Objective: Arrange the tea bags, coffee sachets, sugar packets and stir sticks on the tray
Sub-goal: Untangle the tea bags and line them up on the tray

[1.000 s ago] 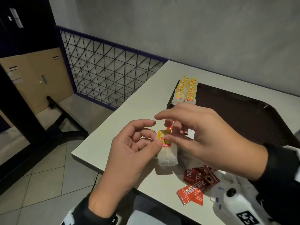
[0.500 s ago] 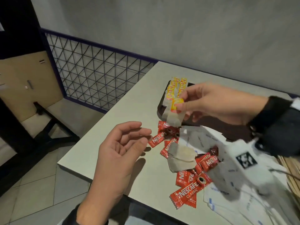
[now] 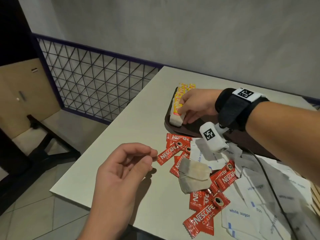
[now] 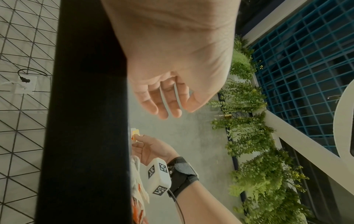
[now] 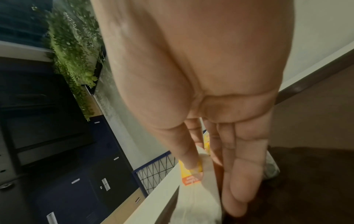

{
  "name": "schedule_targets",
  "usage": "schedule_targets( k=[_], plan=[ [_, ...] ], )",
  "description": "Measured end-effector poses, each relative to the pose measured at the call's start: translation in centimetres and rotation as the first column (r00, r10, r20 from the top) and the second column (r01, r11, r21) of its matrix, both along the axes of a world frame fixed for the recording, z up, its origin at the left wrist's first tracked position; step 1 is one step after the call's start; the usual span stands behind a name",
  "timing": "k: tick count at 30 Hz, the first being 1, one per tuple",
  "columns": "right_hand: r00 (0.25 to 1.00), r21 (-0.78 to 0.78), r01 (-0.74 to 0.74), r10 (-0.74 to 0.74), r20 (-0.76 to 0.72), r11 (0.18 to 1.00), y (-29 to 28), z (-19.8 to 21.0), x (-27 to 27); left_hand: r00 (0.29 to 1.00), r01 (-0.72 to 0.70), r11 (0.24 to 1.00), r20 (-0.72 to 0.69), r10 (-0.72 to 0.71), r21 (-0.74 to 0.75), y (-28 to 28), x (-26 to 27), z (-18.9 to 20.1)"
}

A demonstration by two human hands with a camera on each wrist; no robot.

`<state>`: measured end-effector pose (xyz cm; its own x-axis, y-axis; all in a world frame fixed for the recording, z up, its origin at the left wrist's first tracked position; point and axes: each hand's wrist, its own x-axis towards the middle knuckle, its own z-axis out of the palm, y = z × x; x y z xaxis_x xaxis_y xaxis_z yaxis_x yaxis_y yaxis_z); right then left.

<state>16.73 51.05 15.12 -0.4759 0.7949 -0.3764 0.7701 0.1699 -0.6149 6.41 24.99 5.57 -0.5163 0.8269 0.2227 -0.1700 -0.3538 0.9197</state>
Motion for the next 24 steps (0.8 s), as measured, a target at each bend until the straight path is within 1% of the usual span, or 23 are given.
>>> schedule_targets(
  k=[6,12,15,18,24],
  plan=[
    [0.994,-0.004,0.106,-0.106,-0.014,0.994,0.3,0.1,-0.1,1.000,0.014,0.999,0.026,-0.015,0.035,0.1,-0.1,0.0],
    [0.994,0.087,0.092,-0.097,0.054,0.992,-0.8,0.4,0.4,1.000,0.007,0.999,0.026,-0.008,0.039,0.1,-0.1,0.0],
    [0.993,0.036,0.103,-0.104,0.052,0.994,-1.5,0.0,0.3,1.000,-0.005,0.999,0.030,0.004,0.039,0.0,-0.1,0.0],
    [0.992,-0.024,0.123,-0.123,0.005,0.992,-1.9,-0.3,-0.1,1.000,-0.007,1.000,0.025,0.006,0.030,0.1,0.1,0.1],
    [0.995,-0.027,0.101,-0.101,-0.006,0.995,-2.0,0.0,-0.4,1.000,-0.014,1.000,-0.002,0.014,0.024,0.2,-0.1,0.1]
  ],
)
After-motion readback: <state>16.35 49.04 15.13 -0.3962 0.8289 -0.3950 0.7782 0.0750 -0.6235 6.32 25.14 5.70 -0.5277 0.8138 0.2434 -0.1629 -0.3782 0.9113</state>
